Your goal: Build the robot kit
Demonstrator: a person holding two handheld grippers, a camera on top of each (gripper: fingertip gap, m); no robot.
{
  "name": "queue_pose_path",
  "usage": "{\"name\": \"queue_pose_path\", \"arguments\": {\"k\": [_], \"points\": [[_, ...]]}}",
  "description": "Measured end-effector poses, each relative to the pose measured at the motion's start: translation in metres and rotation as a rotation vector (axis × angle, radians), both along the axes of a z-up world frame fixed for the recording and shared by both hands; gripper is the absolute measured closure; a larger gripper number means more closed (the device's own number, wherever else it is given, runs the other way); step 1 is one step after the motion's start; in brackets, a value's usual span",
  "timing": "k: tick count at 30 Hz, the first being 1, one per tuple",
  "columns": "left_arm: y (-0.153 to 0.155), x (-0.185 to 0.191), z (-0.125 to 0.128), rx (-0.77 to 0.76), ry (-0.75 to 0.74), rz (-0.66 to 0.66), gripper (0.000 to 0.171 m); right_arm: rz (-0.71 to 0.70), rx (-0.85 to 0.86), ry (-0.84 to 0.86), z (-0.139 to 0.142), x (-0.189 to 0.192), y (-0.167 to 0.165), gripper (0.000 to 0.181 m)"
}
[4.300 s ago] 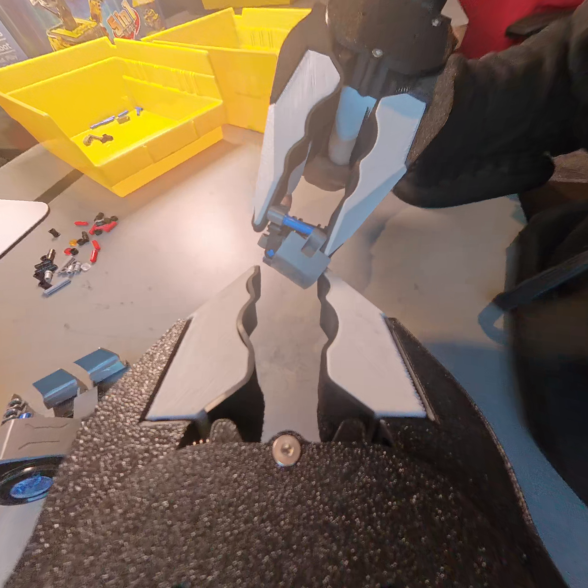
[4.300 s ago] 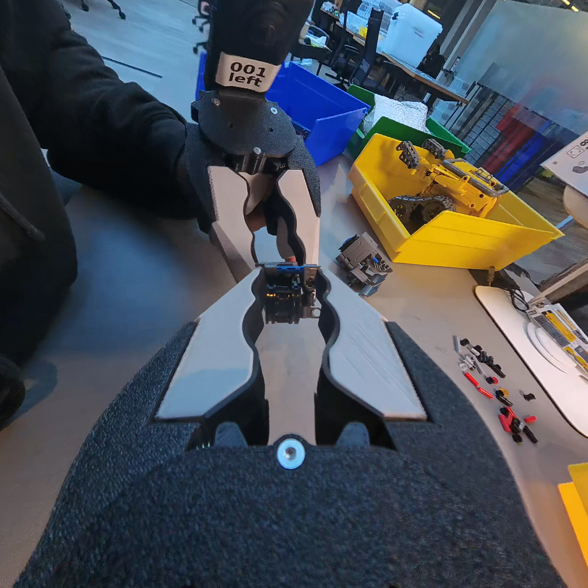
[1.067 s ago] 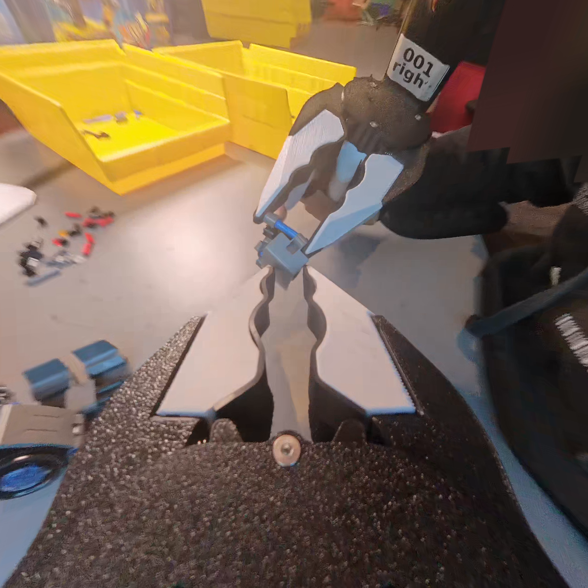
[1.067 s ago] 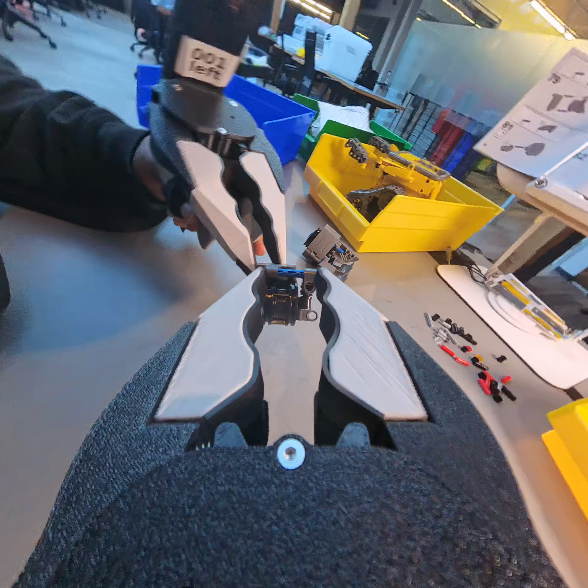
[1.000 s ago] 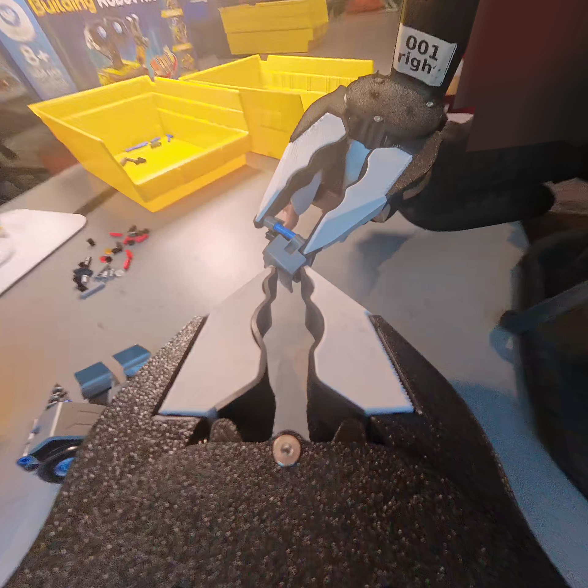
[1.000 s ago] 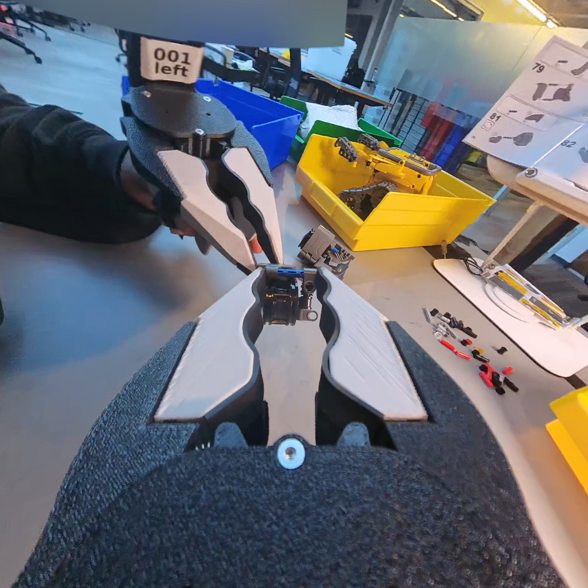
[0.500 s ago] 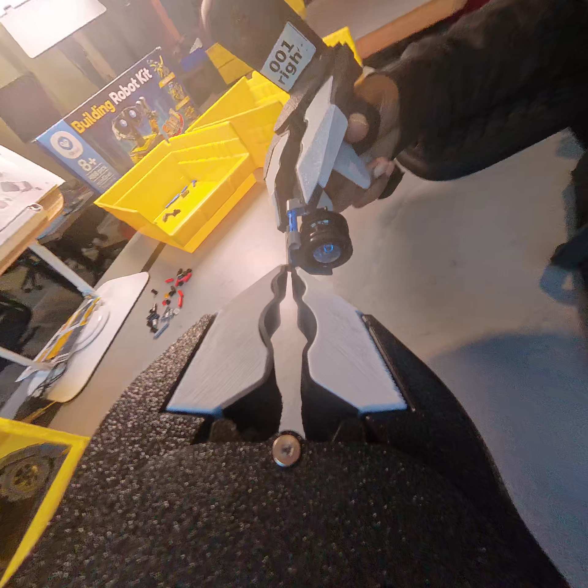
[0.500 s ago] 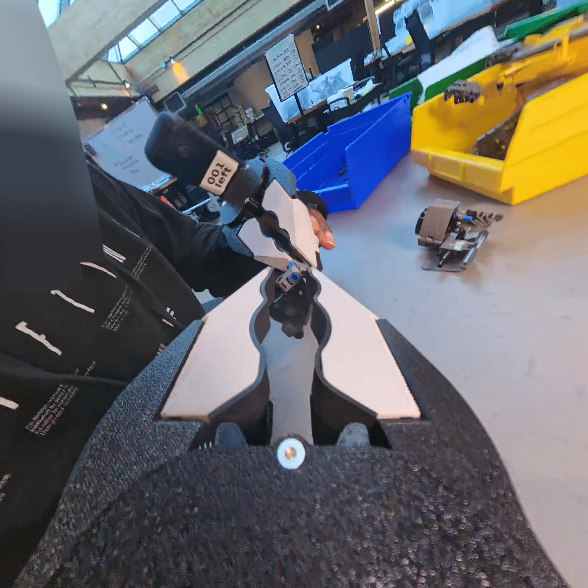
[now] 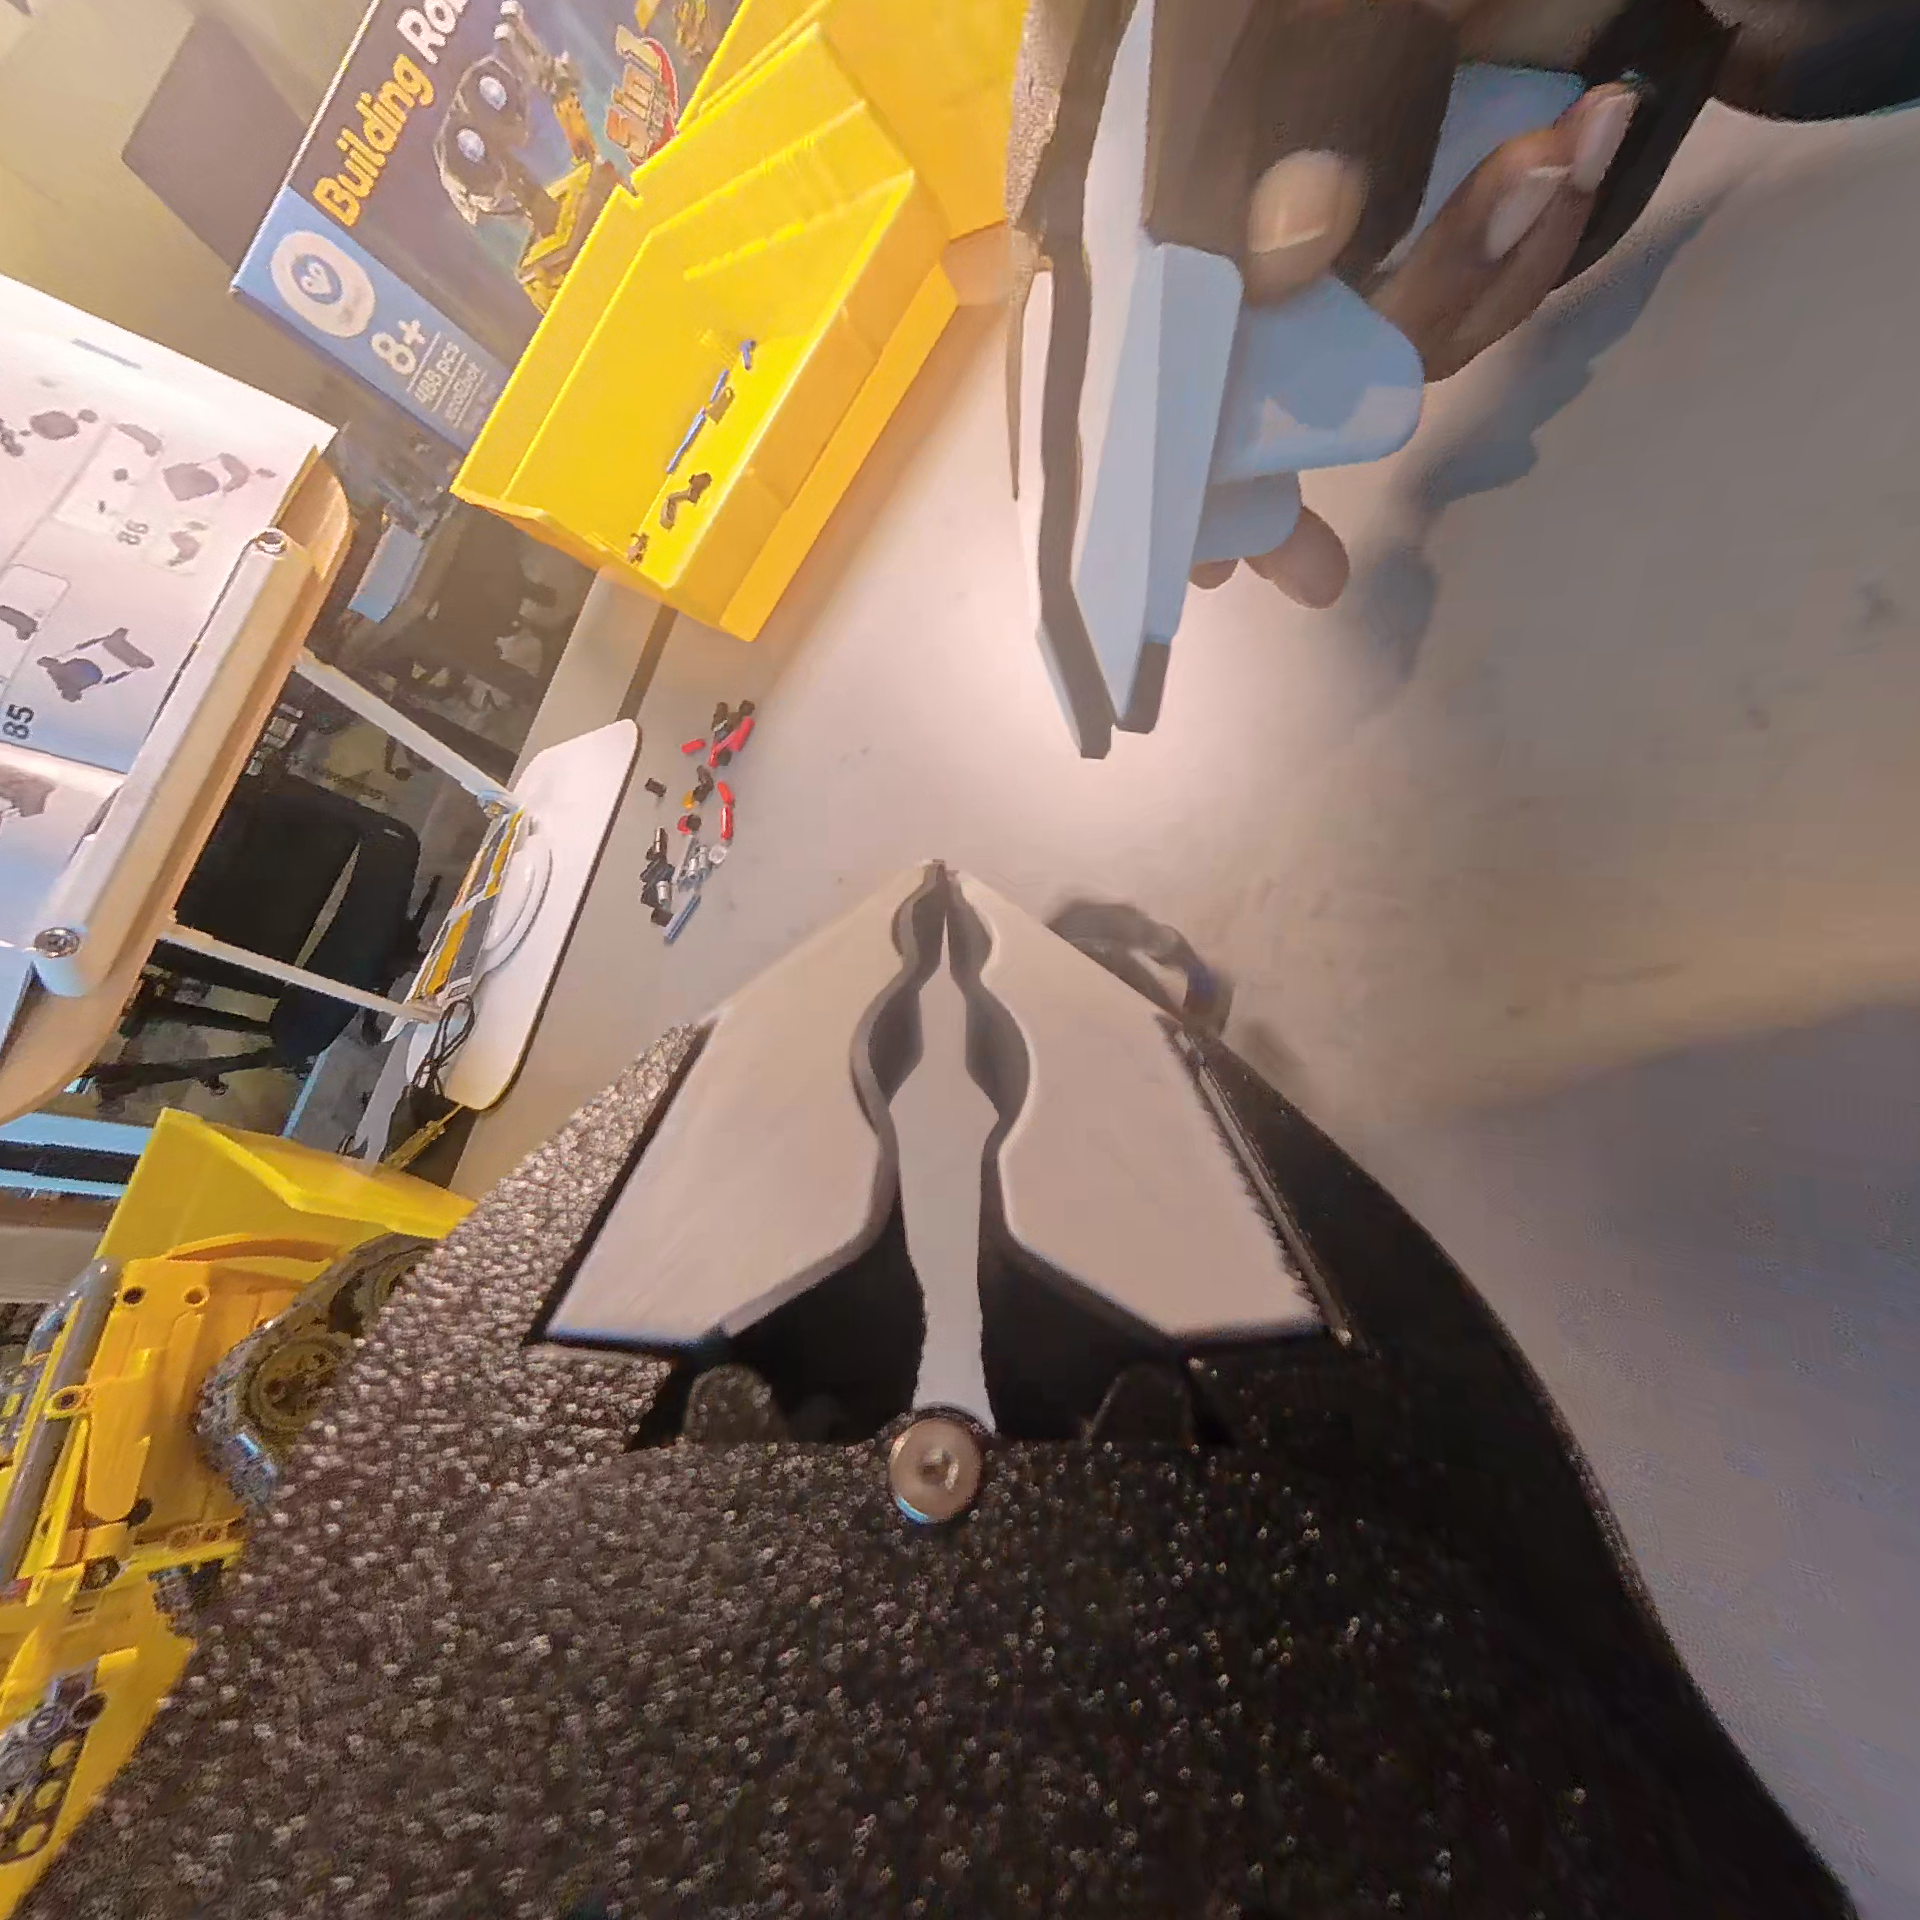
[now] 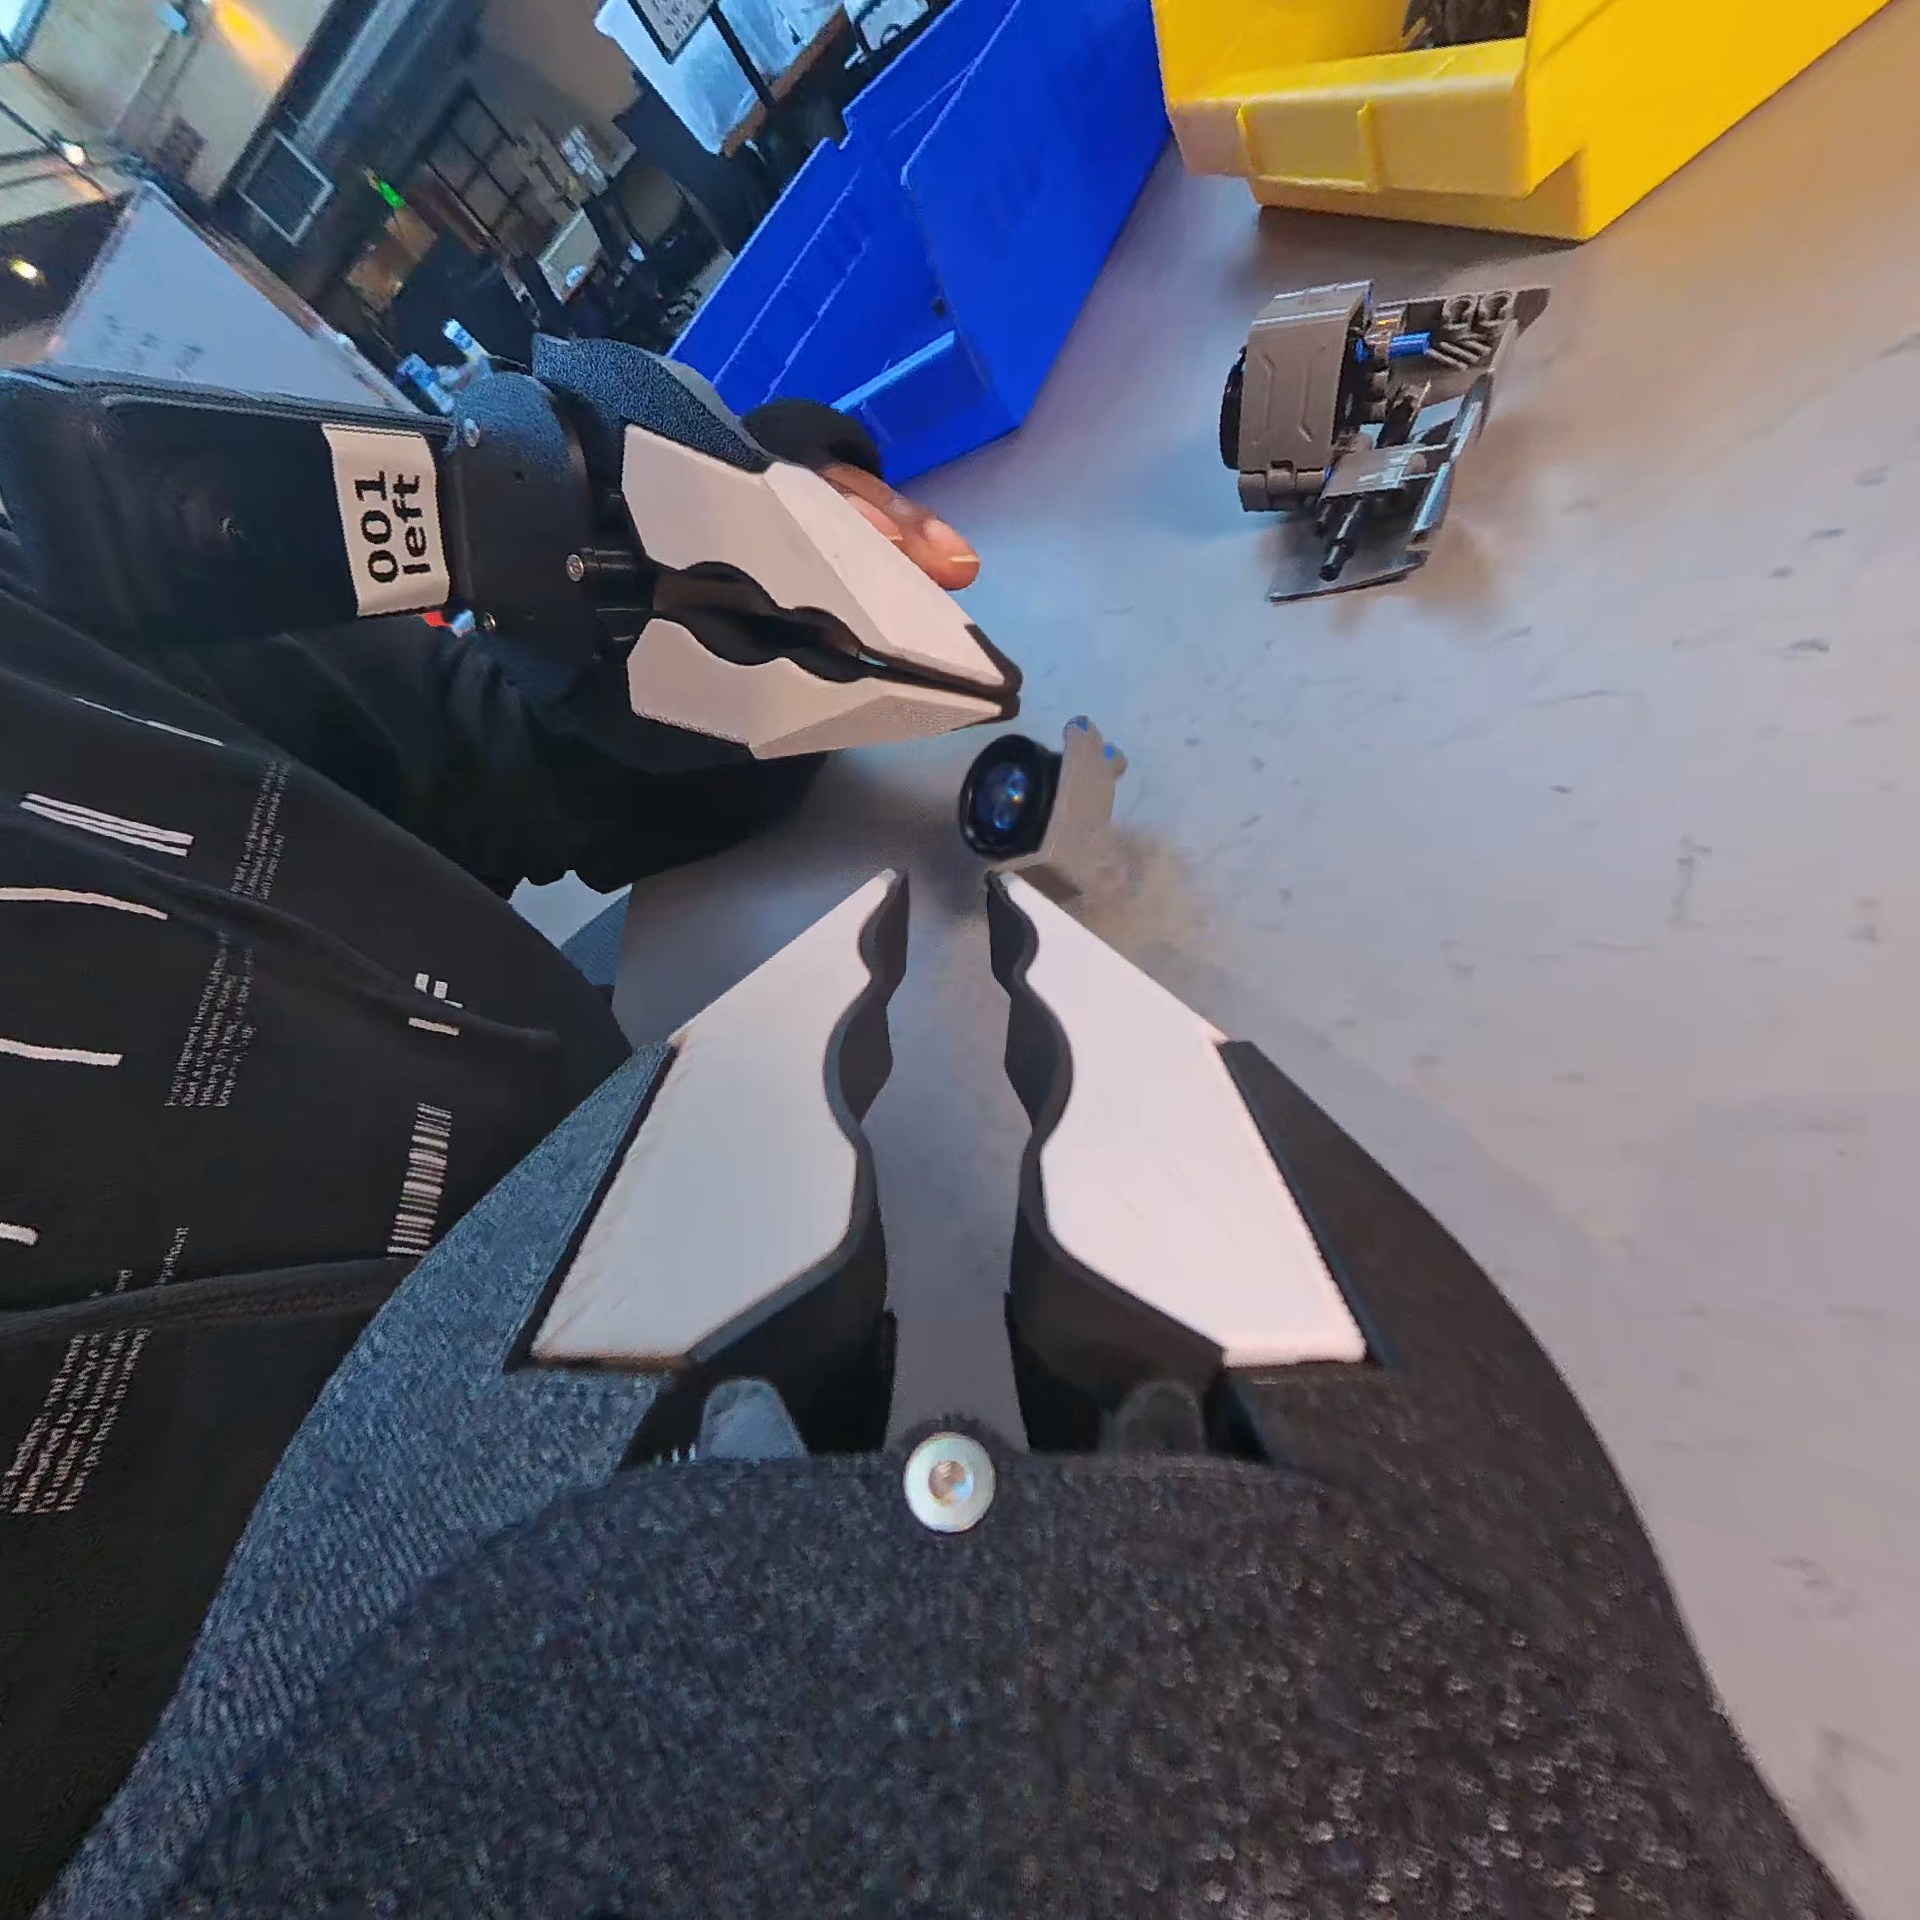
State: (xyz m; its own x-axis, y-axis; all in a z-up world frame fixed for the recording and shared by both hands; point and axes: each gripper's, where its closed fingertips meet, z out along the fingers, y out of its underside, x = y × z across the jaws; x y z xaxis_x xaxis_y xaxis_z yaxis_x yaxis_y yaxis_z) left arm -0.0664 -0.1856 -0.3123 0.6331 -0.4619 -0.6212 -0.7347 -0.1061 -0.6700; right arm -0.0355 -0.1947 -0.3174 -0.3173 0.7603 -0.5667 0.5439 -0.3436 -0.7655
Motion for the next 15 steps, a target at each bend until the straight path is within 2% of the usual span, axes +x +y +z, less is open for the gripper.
{"name": "queue_pose_path", "arguments": {"k": [2, 5, 7, 9, 12, 15], "points": [[0.001, 0.0, 0.001, 0.004, -0.004, 0.012, 0.171, 0.005, -0.039, -0.001, 0.001, -0.001, -0.003, 0.163], [0.003, -0.006, -0.007, -0.054, -0.06, 0.036, 0.171, 0.006, 0.007, -0.045, -0.013, -0.003, -0.006, 0.16], [0.003, -0.011, -0.014, -0.161, -0.21, 0.029, 0.171, 0.013, 0.052, -0.062, -0.02, -0.002, -0.007, 0.16], [0.001, -0.016, -0.008, -0.225, -0.399, 0.004, 0.17, 0.02, 0.092, -0.065, -0.021, -0.002, -0.007, 0.16], [-0.004, -0.02, -0.001, -0.332, -0.577, -0.06, 0.151, 0.025, 0.133, -0.07, -0.023, -0.001, -0.005, 0.16], [0.0, -0.03, -0.012, -0.429, -0.596, -0.05, 0.141, 0.027, 0.146, -0.07, -0.022, -0.001, -0.003, 0.16]]}}
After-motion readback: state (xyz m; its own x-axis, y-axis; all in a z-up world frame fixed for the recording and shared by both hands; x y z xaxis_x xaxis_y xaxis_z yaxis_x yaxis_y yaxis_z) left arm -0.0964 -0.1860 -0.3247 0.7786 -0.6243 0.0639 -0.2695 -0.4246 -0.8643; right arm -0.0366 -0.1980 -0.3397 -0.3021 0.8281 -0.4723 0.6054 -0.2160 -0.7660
